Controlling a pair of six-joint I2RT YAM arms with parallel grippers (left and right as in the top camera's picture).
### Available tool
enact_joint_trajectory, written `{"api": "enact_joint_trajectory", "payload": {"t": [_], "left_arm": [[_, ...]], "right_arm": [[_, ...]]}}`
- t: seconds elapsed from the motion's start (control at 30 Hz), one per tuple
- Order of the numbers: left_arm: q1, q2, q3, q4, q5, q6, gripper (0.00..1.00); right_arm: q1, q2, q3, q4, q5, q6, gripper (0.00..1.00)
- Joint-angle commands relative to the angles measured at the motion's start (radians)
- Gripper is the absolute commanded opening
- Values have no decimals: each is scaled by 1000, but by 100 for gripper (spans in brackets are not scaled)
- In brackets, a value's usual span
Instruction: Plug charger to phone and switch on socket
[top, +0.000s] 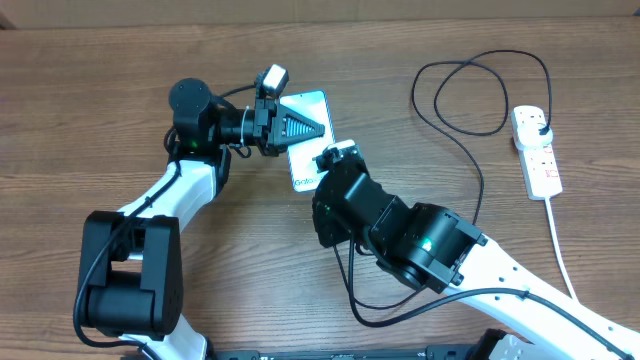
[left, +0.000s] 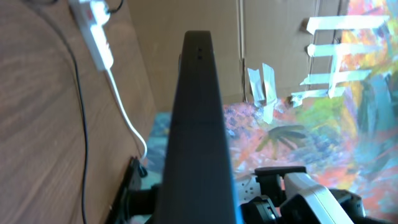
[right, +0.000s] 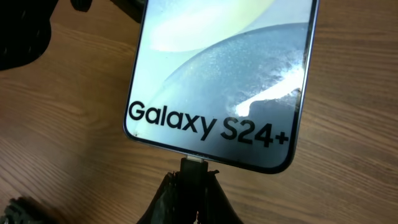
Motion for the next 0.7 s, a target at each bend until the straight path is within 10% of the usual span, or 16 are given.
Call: {"api": "enact_joint_trajectory", "payload": {"t": [0.0, 0.43, 0.67], "left_arm": [[-65, -3, 9, 90, 58, -53, 4], [-77, -3, 8, 209, -59, -35, 4], [-197, -3, 9, -2, -354, 163, 4]], "right_arm": [[-42, -3, 56, 89, 32, -31, 4], [-49, -182, 74, -68, -48, -29, 38], [-49, -515, 74, -164, 73, -30, 82]]}}
